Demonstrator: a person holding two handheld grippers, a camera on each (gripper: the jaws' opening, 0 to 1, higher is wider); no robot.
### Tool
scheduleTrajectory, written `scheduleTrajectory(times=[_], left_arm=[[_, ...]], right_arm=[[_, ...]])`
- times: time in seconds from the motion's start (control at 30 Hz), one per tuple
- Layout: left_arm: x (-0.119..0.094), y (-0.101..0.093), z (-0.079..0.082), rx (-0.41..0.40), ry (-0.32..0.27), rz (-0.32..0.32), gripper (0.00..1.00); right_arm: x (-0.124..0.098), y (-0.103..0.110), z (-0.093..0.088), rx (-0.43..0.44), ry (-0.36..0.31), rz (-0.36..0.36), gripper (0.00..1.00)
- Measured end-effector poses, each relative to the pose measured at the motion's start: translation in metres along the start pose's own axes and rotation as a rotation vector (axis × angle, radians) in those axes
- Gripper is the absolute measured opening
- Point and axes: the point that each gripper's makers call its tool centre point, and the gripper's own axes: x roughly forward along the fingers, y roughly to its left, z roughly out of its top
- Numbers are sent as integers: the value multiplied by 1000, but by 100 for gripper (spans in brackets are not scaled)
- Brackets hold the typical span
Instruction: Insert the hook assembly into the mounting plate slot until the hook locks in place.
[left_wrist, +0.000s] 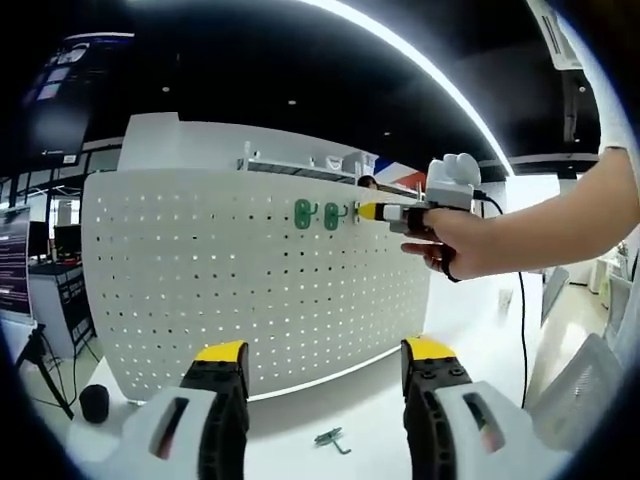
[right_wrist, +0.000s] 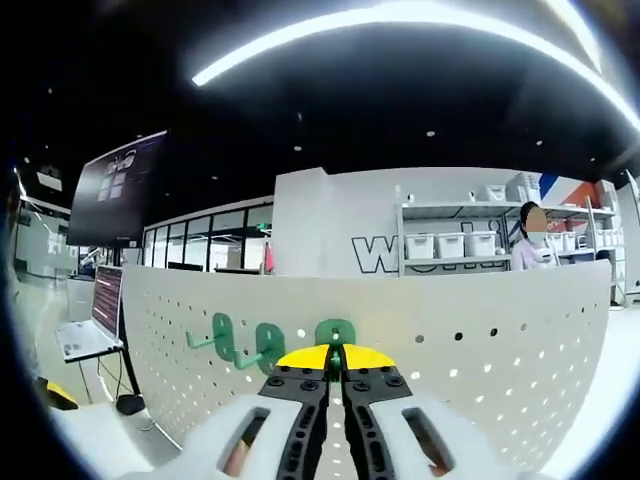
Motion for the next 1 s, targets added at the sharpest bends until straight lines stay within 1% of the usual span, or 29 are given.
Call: scheduleTrajectory(times=[0.2,0.27,0.37,0.47,0.53,0.6,0.63,0.67,0.83,1.0], left_arm=[[0,1,0,2,5,3,63],[0,1,-2,1,8,2,63],[0,2,-4,-1,14,2,63],[-1,3,-5,-9,13,5,63],[-1,4,-5,-8,13,7,63],[-2,4,-5,-11,13,8,63],[-2,4,-5,-10,13,9,63],[-3,4,-5,-12,12,10,63],[-5,5,-6,-15,12,12,63],[-4,6,-5,-15,10,15,63]], right_arm=[[1,-1,-2,5,2,-6,1],[1,1,-4,-12,13,-18,1],[1,1,-4,-12,17,-47,1],[2,1,-4,-19,28,-97,1],[1,1,-4,16,25,-129,1],[3,1,-5,18,22,-151,2],[2,0,-5,46,23,-168,2],[3,-1,-6,57,21,-173,2],[4,-1,-6,50,28,-171,2],[2,5,-8,49,37,-116,8]])
